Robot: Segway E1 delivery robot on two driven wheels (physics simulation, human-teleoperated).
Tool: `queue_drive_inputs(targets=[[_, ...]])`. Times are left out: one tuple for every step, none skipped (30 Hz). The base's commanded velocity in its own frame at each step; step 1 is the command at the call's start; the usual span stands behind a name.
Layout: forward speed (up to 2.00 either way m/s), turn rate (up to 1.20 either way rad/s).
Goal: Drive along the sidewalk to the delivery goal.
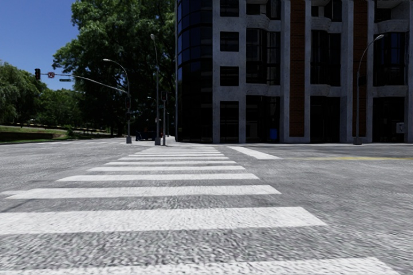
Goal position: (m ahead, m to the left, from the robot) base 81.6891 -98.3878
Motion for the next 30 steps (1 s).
queue_drive_inputs(targets=[[1.53,0.0],[1.53,0.0],[1.52,0.0],[1.52,0.01],[1.52,0.11],[1.52,0.16],[1.52,0.16],[1.67,0.18],[2.0,0.19],[2.0,0.19],[2.0,0.19],[2.0,0.2],[2.0,0.2],[2.0,0.2],[2.0,0.21],[2.0,0.22],[2.0,0.22],[2.0,0.22],[2.0,0.22],[2.0,0.2],[2.0,0.02],[2.0,0.0],[2.0,0.0],[2.0,0.0],[2.0,0.0],[2.0,0.0],[2.0,0.0],[2.0,0.0],[2.0,0.0],[2.0,0.0]])
